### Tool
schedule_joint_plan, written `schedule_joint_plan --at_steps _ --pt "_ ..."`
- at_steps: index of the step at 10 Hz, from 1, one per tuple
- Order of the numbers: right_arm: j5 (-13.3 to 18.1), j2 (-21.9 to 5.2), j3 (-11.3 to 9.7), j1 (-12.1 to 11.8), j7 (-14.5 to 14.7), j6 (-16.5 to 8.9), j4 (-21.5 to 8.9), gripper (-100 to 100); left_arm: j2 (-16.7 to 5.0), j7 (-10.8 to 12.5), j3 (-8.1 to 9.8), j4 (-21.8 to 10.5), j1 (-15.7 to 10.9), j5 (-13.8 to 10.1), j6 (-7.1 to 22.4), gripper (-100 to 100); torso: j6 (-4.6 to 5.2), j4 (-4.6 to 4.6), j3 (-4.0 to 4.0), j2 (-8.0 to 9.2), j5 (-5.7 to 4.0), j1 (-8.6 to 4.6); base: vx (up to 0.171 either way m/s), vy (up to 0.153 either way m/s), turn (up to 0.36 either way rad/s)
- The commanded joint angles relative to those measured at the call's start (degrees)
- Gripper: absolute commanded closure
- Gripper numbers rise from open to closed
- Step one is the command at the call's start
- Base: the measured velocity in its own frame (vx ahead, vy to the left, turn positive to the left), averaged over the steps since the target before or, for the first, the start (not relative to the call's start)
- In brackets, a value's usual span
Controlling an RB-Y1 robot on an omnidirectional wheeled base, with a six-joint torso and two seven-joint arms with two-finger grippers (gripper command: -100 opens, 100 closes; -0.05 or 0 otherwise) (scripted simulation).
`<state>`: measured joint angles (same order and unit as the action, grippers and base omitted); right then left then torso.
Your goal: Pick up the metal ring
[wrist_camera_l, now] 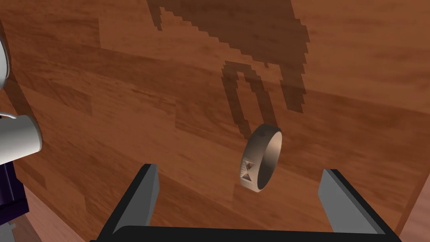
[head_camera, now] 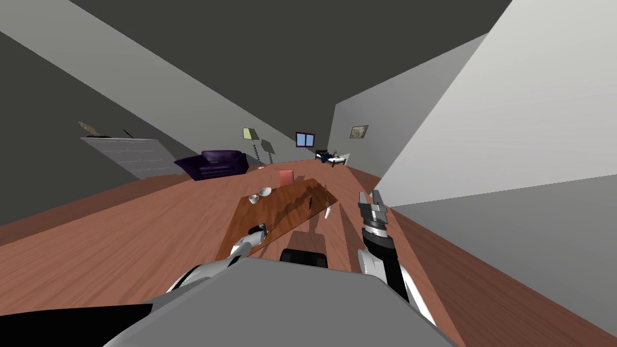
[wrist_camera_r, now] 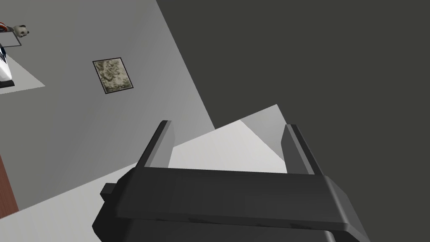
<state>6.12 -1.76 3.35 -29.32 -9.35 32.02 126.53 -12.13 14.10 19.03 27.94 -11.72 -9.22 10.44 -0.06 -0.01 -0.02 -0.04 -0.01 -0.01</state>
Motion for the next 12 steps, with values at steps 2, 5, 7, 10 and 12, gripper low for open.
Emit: schedule_joint_plan --at_steps 2,5,7,10,12 --pt "0.0 0.0 0.0 0.0 0.0 0.0 0.0 0 -0.27 0.35 0.05 -1.75 -0.54 -0.28 0.2 -100 0.0 0.0 0.0 0.0 0.0 0.01 0.006 0.01 -0.01" --pt "0.0 0.0 0.0 0.0 0.0 0.0 0.0 0 0.52 0.15 -0.24 -1.65 0.68 -0.19 -1.29 -100 0.0 0.01 0.01 0.02 -0.01 -0.02 0.019 0.008 0.008" --pt "0.0 0.0 0.0 -0.01 0.0 0.0 0.0 0 1.23 -0.02 -0.51 -2.38 1.51 -0.14 -3.07 -100 0.0 -0.05 -0.14 -0.25 0.01 0.06 0.096 0.036 0.023" --pt "0.0 0.0 0.0 -0.01 0.0 0.0 0.0 0 1.17 -0.14 -0.98 -4.17 1.16 -0.65 -4.51 100 0.0 -0.04 -0.11 -0.19 0.02 0.09 0.049 0.029 0.007" --pt "0.0 0.0 0.0 0.0 0.0 0.0 0.0 0 1.18 -0.16 -0.99 -4.17 1.21 -0.63 -4.44 100 0.01 0.03 0.0 -0.02 -0.01 0.0 0.0 0.0 0.0"
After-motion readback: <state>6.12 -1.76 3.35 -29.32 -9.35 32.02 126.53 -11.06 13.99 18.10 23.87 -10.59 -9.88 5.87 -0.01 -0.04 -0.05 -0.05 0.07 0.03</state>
